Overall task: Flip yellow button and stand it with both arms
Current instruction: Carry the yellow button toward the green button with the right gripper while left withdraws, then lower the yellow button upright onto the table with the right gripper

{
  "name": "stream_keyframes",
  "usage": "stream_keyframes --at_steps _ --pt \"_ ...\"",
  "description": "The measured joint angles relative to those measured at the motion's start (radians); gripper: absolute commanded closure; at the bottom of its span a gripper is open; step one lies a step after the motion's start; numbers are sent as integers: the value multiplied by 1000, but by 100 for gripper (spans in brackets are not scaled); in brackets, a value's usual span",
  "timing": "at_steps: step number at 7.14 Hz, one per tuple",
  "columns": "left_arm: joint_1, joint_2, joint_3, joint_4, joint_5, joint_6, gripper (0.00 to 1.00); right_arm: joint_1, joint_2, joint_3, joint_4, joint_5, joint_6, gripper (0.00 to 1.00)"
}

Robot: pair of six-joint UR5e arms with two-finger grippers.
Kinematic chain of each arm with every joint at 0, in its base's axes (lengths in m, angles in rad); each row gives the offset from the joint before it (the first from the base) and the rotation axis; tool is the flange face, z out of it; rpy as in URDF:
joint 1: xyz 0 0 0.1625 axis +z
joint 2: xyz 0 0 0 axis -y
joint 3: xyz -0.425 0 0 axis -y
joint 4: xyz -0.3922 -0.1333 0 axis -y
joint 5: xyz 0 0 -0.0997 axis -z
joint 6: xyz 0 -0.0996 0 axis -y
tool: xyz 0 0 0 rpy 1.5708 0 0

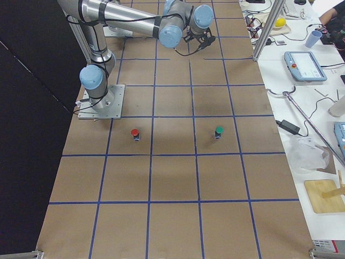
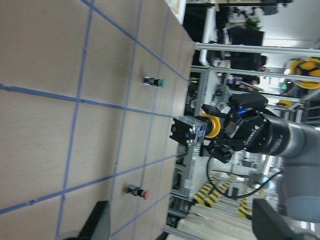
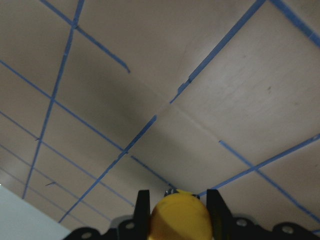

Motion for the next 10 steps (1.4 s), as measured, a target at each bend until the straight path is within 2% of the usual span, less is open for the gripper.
stream_keyframes --at_steps 3,5,6,7,9,10 --pt "-105 -8 100 -43 526 -2 1 -117 11 56 -28 -296 -276 96" --pt "-121 -37 208 -142 782 65 0 -203 18 105 -142 -554 -391 96" --pt "-122 -48 260 -194 872 103 1 -233 31 135 -215 -645 -378 96" --pt "-123 -67 308 -233 912 117 1 -258 52 169 -303 -711 -329 96" --pt "-134 -102 365 -259 947 105 1 -280 95 212 -458 -807 -210 97" --pt "-138 -95 371 -257 961 104 1 -283 118 220 -524 -824 -158 98"
